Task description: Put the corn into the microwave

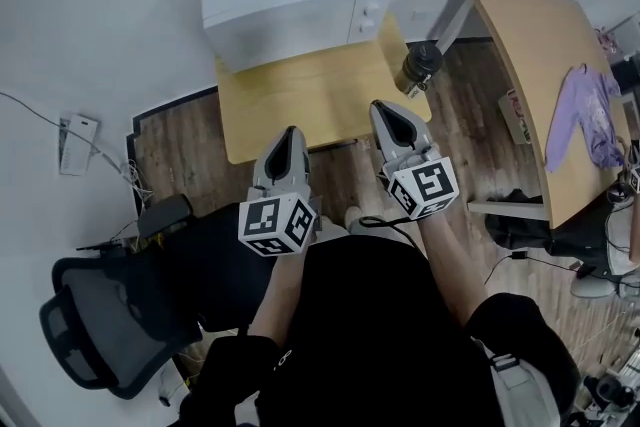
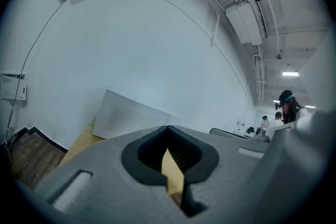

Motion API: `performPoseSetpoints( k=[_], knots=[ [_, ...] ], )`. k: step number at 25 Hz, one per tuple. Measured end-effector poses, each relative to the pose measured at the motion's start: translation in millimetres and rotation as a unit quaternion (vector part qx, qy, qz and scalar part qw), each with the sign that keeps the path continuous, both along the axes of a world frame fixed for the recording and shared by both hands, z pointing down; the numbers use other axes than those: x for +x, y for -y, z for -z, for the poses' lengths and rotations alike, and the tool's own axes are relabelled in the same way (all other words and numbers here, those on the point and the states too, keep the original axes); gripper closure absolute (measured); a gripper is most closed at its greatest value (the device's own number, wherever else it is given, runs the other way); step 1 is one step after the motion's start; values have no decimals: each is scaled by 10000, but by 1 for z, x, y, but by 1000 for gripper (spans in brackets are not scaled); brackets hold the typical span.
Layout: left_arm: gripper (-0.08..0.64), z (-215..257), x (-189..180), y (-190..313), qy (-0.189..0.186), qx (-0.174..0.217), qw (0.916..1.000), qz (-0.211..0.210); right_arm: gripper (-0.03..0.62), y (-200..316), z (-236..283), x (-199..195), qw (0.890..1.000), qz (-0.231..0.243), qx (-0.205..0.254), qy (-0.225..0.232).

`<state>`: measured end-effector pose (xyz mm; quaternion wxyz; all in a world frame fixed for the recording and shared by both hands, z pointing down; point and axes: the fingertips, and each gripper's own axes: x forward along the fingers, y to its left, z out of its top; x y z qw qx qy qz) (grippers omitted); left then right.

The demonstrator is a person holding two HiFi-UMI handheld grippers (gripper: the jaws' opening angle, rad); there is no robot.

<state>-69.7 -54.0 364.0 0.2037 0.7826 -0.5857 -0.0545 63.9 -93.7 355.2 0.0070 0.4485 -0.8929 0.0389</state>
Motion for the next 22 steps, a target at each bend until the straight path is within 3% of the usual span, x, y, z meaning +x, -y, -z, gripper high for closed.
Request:
performPoseSetpoints(
  k=[13, 22],
  knots=[
    [558, 17, -25, 11, 142, 217, 9990, 375, 586, 2, 3, -7, 10000, -10, 79, 40],
    [558, 15, -23, 20, 190, 228, 9988, 381, 586, 12, 2, -7, 9999, 2, 100, 54]
  ],
)
